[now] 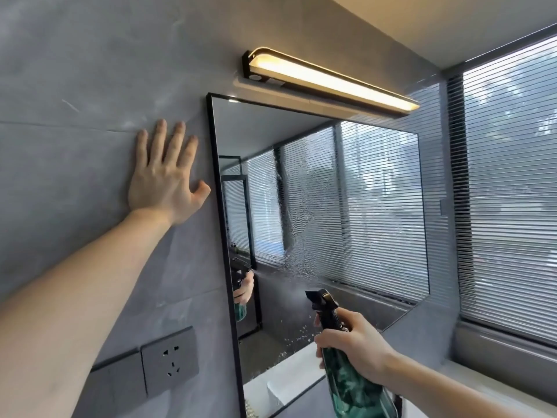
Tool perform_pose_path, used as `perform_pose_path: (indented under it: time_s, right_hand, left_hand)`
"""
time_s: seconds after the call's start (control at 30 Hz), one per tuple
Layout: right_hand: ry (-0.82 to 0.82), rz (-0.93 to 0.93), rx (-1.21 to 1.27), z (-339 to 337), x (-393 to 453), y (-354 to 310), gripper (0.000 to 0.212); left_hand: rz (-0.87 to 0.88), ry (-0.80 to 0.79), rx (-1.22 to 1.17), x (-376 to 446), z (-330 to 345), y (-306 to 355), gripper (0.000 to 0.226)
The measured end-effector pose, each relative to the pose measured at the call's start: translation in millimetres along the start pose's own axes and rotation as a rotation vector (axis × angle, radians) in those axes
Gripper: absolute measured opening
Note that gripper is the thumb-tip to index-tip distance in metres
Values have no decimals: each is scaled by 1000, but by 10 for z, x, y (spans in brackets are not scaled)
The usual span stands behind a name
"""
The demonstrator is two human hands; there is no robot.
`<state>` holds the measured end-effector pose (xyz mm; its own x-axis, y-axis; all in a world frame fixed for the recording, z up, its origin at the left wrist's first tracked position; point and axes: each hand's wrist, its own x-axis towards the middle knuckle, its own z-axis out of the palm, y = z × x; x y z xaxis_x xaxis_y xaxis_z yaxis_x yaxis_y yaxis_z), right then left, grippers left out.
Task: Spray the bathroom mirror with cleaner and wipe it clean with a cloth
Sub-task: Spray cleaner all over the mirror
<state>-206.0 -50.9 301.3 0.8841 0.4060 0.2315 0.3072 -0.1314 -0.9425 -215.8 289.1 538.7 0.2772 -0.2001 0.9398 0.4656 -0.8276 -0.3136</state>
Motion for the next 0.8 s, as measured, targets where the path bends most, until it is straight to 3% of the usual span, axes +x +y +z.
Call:
perform_pose_path:
  time_s: [0.53,0.7,0.8]
  right_hand:
    - [-107,168,-135,27,-179,585,28]
    - [-187,213,-234,18,-190,713,54]
    - [-231,180,-332,107,-207,720,45]
  left_hand:
    - [-47,-7,-9,-290,127,212,93]
    - [-39,-13,-7,-298,119,216,91]
    - [-38,-11,-21,-300,111,219,89]
